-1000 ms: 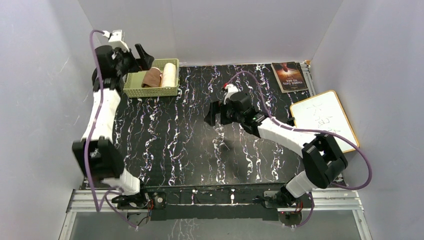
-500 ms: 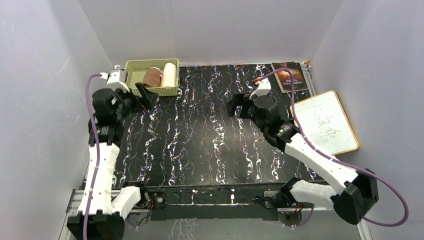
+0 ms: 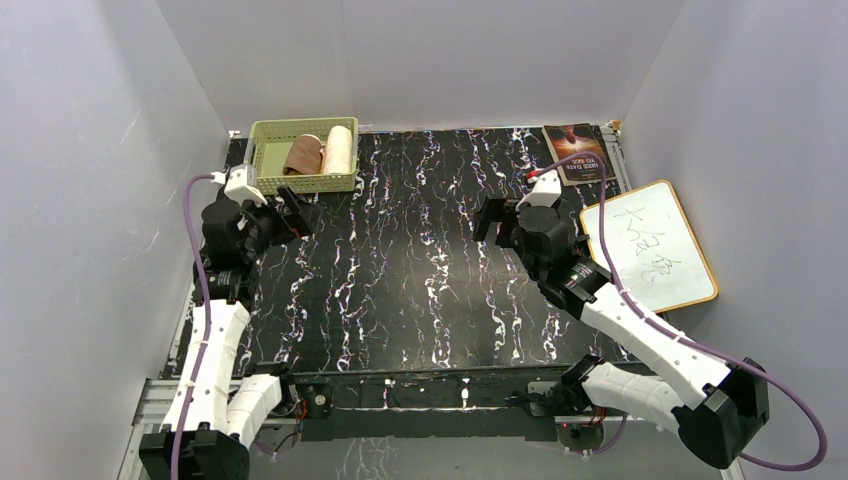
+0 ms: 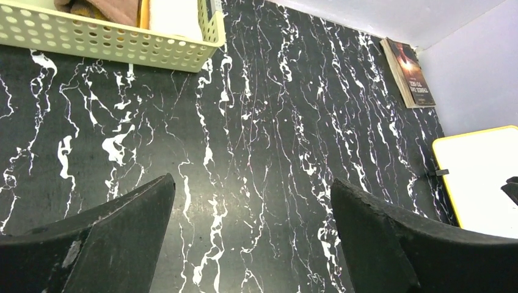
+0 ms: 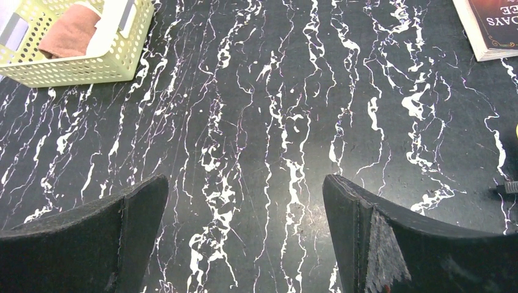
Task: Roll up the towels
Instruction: Reset both arms
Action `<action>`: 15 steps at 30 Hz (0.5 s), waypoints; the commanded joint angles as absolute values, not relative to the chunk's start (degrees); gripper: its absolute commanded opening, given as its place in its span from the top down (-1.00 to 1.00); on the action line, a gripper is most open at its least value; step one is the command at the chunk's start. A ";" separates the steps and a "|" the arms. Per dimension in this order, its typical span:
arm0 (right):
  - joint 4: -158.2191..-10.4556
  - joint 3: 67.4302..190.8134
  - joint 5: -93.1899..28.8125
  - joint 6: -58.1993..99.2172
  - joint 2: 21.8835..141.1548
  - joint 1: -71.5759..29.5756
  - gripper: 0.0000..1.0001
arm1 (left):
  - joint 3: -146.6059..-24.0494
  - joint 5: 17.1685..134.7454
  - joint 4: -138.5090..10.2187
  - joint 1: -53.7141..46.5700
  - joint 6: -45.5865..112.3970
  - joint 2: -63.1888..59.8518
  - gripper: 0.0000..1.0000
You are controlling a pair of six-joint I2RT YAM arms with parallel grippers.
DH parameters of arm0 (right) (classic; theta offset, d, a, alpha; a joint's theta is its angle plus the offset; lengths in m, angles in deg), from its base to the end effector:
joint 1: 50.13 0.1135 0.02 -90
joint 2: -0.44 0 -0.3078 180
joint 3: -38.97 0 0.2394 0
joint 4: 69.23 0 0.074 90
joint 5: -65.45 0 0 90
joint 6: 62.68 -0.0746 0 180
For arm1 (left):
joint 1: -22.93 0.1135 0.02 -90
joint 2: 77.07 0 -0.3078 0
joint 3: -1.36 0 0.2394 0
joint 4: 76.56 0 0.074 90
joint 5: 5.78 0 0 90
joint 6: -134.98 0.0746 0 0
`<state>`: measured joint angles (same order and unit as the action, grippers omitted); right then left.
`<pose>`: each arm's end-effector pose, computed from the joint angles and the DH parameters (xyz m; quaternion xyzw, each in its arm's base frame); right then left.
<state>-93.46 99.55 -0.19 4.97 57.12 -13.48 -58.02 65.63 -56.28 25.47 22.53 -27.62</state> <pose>0.1972 0.1084 0.3377 0.0197 0.8111 0.1242 0.5712 0.1989 -0.0150 0.3627 -0.0630 0.7623 -0.2314 0.6011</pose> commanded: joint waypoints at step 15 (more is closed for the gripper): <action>-89.35 99.10 0.68 5.36 58.18 -13.40 -0.96 | -60.18 63.20 -60.47 25.32 23.50 -27.78 -0.97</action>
